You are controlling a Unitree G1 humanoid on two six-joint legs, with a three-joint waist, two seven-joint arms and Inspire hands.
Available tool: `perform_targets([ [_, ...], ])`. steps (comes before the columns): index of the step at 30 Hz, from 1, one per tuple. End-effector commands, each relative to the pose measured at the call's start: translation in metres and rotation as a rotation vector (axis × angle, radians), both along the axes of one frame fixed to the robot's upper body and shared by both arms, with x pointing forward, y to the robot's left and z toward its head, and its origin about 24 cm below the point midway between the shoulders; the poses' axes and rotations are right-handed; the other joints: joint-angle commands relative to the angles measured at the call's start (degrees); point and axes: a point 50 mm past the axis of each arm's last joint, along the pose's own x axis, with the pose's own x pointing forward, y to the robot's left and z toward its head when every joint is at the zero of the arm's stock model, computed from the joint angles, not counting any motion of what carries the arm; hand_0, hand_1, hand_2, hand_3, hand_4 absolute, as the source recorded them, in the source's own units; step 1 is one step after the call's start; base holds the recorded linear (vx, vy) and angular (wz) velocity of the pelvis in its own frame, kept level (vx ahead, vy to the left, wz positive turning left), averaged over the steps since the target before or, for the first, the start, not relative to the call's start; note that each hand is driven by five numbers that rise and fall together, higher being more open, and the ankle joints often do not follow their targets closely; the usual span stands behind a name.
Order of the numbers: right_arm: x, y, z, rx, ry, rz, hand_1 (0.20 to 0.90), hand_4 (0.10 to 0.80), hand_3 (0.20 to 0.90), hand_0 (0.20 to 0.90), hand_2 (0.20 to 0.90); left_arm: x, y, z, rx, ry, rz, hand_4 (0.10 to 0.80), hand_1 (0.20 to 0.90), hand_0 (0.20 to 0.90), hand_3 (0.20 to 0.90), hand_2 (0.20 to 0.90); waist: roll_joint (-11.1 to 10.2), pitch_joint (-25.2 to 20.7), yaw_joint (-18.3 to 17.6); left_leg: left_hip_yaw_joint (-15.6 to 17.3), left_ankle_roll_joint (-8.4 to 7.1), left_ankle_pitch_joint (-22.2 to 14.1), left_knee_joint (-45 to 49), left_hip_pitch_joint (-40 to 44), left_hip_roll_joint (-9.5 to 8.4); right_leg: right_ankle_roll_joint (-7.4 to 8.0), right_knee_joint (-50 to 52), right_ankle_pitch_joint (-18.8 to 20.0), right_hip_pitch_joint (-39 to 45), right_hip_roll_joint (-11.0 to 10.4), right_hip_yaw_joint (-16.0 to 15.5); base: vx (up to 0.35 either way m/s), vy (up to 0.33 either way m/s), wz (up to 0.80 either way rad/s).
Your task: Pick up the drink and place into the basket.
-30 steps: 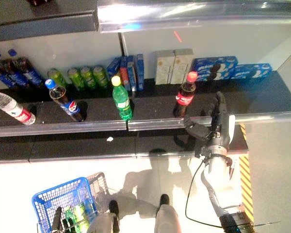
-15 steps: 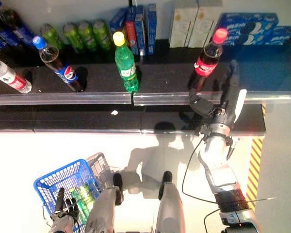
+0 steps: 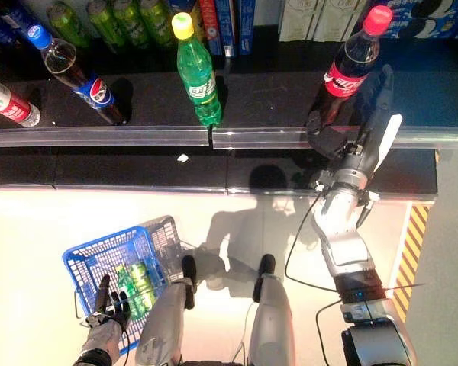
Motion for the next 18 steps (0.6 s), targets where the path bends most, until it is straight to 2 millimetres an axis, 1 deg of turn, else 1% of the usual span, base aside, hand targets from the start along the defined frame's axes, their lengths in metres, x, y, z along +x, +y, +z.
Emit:
perform_targets([
  [1, -0.009, 0.006, 0.070, -0.015, -0.299, 0.046, 0.900, 0.800, 0.900, 0.900, 0.900, -0.018, 0.057, 0.017, 0.225, -0.005, 0.085, 0.100, 0.300, 0.300, 0.200, 0.300, -1.10, -0.57, 0.00, -5.79, 0.57, 6.90, 5.94, -2.02, -0.54, -0.29, -5.41, 1.99, 4.60, -0.83, 2.39, 0.031, -0.027, 0.01],
  [7, -0.003, 0.004, 0.084, 0.000, -0.310, 0.043, 0.900, 0.800, 0.900, 0.900, 0.900, -0.009, 0.056, 0.021, 0.229, -0.016, 0.063, 0.100, 0.300, 0.300, 0.200, 0.300, -0.90, -0.57, 0.76, -6.40, 0.63, 7.31, 5.89, -3.00, -0.94, -0.60, -4.92, 1.67, 3.57, -0.66, 2.16, 0.018, -0.018, 0.03],
  [9, -0.002, 0.004, 0.086, 0.003, -0.310, 0.038, 0.900, 0.800, 0.900, 0.900, 0.900, -0.009, 0.056, 0.021, 0.228, -0.015, 0.063, 0.100, 0.300, 0.300, 0.200, 0.300, -0.85, -0.57, 0.89, -6.50, 0.65, 7.37, 5.88, -3.11, -1.02, -0.65, -4.81, 1.60, 3.43, -0.63, 2.14, 0.000, 0.000, 0.00],
  [14, 0.004, -0.004, 0.096, 0.036, -0.315, 0.017, 0.900, 0.800, 0.900, 0.900, 0.900, -0.009, 0.057, 0.021, 0.227, -0.021, 0.062, 0.100, 0.300, 0.300, 0.200, 0.300, -0.33, -0.57, 1.58, -6.48, 0.71, 7.59, 5.29, -3.58, -1.19, -0.81, -4.65, 1.51, 2.69, -0.72, 1.68, 0.000, 0.000, 0.00],
  [18, 0.007, -0.010, 0.102, 0.030, -0.317, -0.028, 0.900, 0.800, 0.900, 0.900, 0.900, -0.007, 0.057, 0.022, 0.229, -0.022, 0.058, 0.100, 0.300, 0.300, 0.200, 0.300, -0.03, -0.57, 1.83, -6.56, 0.71, 7.81, 5.24, -3.95, -1.44, -0.91, -4.42, 1.43, 2.22, -0.78, 1.50, 0.001, 0.001, 0.02],
])
